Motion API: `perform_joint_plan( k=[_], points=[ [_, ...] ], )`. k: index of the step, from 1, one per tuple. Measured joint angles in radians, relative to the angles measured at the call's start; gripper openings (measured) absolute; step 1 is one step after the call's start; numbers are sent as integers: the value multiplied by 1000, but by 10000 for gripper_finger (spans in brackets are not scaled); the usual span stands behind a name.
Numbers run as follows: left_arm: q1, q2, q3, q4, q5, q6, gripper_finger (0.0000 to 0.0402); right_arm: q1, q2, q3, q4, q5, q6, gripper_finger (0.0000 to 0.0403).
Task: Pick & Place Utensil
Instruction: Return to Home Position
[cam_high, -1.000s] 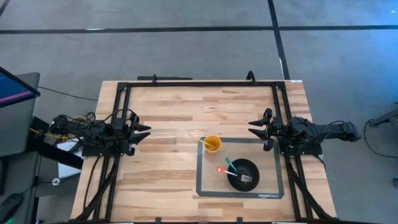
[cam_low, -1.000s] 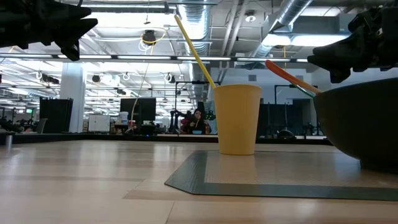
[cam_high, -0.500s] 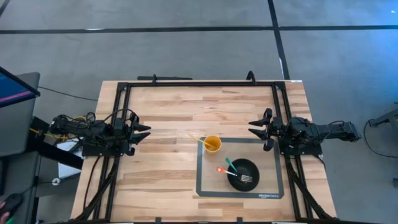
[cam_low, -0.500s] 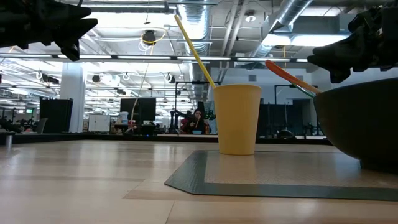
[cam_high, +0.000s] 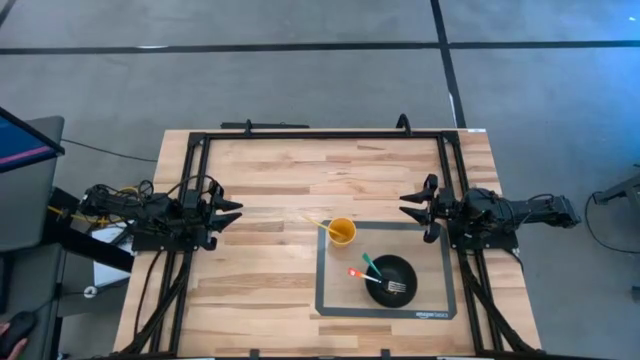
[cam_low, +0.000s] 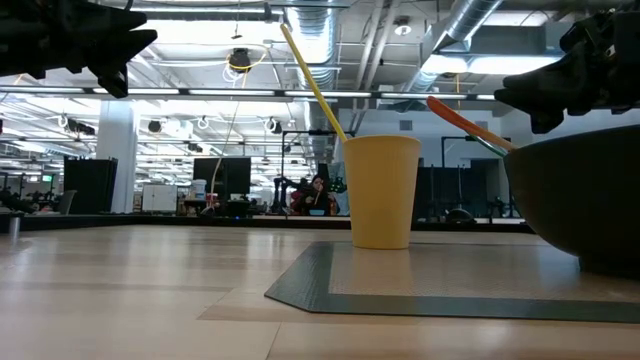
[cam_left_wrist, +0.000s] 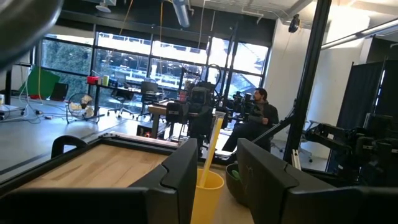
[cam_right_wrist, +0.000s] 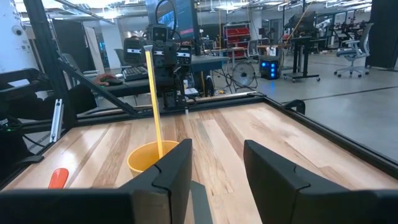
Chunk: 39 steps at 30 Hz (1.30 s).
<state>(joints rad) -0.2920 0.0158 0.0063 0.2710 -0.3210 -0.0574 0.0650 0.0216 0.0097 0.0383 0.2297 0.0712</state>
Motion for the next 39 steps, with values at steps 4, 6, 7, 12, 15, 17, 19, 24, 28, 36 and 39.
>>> perform_joint_plan(
  k=[4,6,7,12,15,17,19,24,28,36,39],
  points=[
    [0,0,0,0,0,0,115,0,0,0,0,0,0,140],
    [0,0,0,0,0,0,115,0,0,0,0,0,0,141],
    [0,0,0,0,0,0,115,0,0,0,0,0,0,142],
    [0,0,0,0,0,0,115,0,0,0,0,0,0,143],
    [0,0,0,0,0,0,115,0,0,0,0,0,0,142],
    [0,0,0,0,0,0,115,0,0,0,0,0,0,141],
    [0,0,0,0,0,0,115,0,0,0,0,0,0,139],
    [0,0,0,0,0,0,115,0,0,0,0,0,0,140],
    [0,0,0,0,0,0,115,0,0,0,0,0,0,141],
    [0,0,0,0,0,0,115,0,0,0,0,0,0,137],
    [0,0,0,0,0,0,115,0,0,0,0,0,0,138]
  ],
)
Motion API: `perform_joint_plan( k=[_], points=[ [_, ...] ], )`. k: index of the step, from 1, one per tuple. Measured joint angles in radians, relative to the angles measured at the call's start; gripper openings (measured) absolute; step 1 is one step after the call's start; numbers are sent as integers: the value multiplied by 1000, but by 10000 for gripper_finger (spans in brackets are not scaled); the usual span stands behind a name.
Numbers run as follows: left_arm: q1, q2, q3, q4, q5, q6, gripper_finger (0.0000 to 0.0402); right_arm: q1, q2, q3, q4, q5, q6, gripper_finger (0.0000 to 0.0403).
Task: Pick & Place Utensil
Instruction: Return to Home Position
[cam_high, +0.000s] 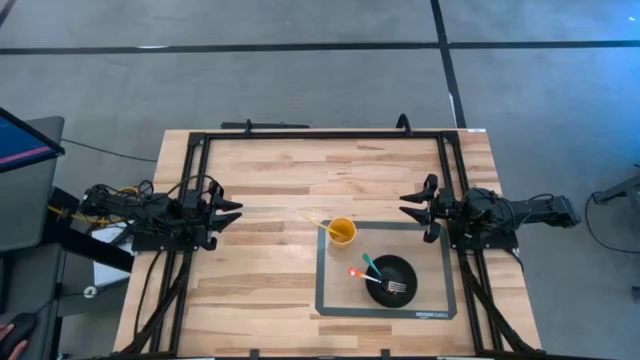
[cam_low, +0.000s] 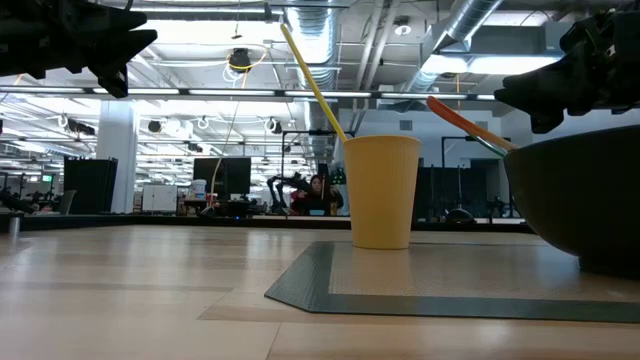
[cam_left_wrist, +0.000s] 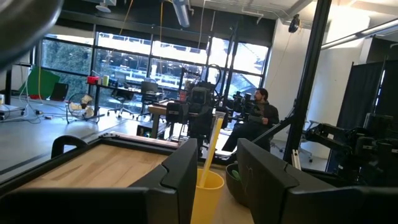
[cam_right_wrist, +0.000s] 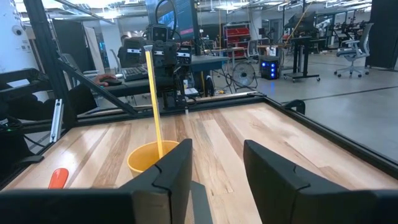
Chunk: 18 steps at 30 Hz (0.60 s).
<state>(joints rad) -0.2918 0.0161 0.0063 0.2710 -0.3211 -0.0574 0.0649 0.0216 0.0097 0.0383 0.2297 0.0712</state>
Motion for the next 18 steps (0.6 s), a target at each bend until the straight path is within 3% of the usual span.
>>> perform_joint_plan(
  k=[18],
  points=[
    [0,0,0,0,0,0,115,0,0,0,0,0,0,140]
  ],
)
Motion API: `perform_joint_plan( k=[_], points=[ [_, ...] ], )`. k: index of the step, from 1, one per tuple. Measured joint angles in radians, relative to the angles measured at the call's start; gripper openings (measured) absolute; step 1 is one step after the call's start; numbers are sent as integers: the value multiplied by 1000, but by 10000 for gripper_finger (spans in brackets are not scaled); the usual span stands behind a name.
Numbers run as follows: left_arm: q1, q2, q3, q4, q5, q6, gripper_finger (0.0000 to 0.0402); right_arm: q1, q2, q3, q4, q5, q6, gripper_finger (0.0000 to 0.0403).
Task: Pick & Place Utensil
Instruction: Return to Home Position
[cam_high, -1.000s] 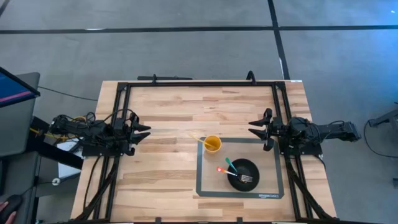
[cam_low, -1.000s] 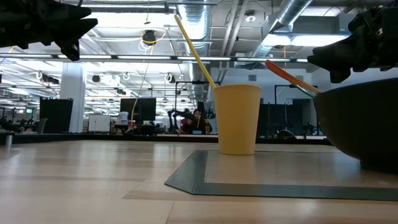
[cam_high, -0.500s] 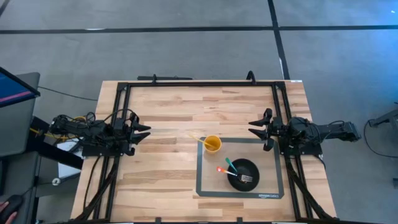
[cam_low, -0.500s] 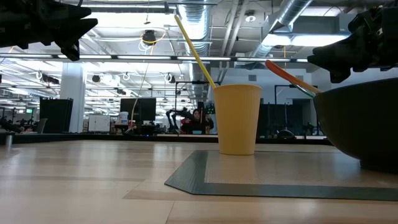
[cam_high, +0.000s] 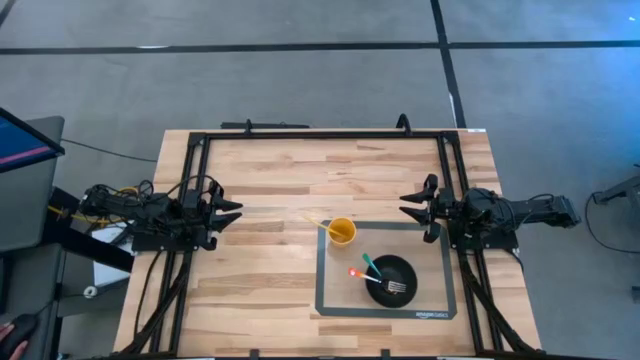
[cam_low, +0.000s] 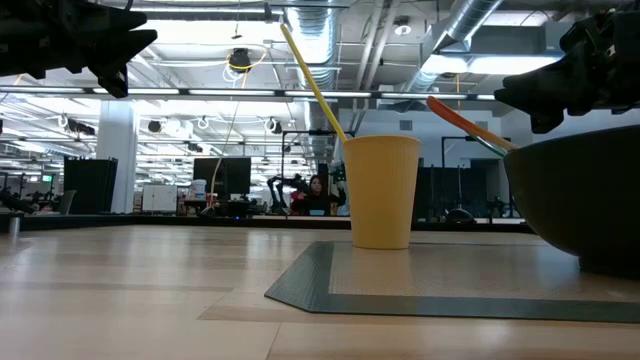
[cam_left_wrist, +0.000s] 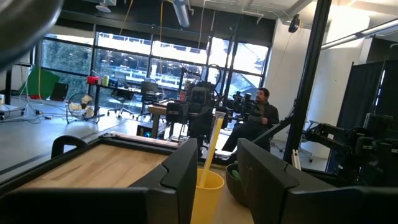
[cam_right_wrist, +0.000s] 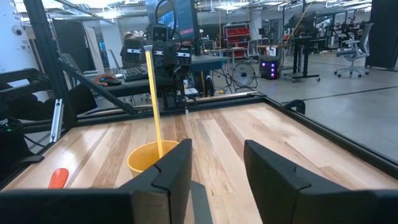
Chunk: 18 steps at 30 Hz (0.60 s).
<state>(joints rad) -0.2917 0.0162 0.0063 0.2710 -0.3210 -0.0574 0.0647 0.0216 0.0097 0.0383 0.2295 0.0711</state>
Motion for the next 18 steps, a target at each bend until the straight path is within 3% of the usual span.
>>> perform_joint_plan(
  k=[18],
  points=[
    [0,0,0,0,0,0,115,0,0,0,0,0,0,141]
  ],
)
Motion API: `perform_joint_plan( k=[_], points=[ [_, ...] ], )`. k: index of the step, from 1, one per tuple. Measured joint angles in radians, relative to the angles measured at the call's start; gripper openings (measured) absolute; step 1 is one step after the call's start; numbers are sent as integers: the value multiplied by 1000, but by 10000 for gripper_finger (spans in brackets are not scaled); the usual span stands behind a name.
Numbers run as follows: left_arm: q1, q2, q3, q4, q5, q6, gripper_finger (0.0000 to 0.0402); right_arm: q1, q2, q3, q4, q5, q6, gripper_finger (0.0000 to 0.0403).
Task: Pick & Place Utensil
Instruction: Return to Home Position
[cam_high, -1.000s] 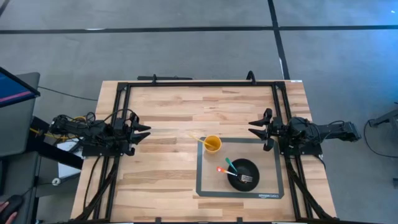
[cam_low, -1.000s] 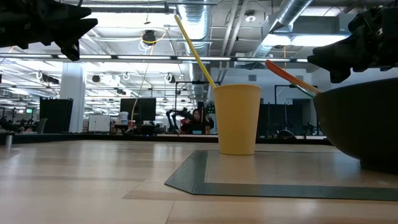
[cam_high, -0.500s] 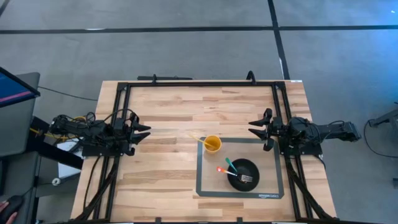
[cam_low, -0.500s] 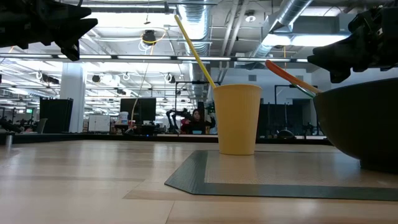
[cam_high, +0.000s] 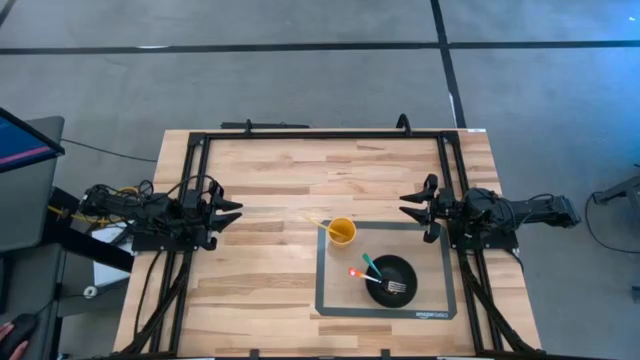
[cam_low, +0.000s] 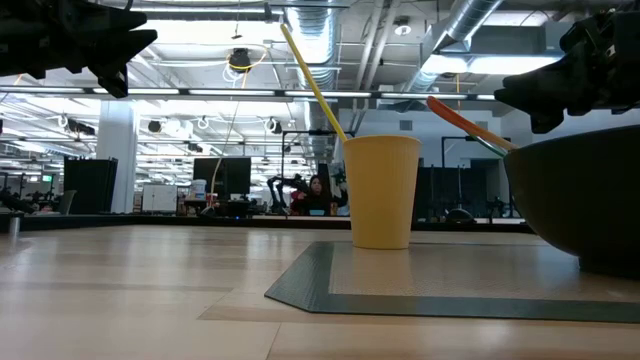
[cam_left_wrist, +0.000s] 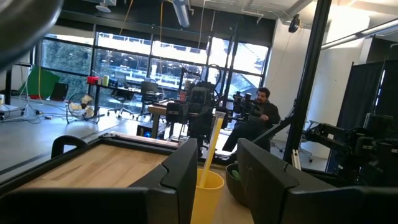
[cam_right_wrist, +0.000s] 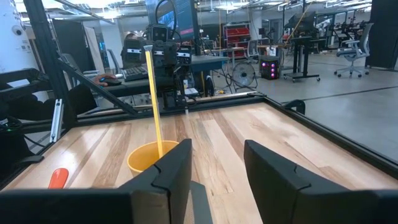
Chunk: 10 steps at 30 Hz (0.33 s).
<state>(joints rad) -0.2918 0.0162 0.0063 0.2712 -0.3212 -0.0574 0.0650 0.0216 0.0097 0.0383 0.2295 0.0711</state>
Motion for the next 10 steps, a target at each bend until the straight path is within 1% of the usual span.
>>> perform_joint_plan(
  k=[10],
  points=[
    [0,0,0,0,0,0,115,0,0,0,0,0,0,139]
  ],
)
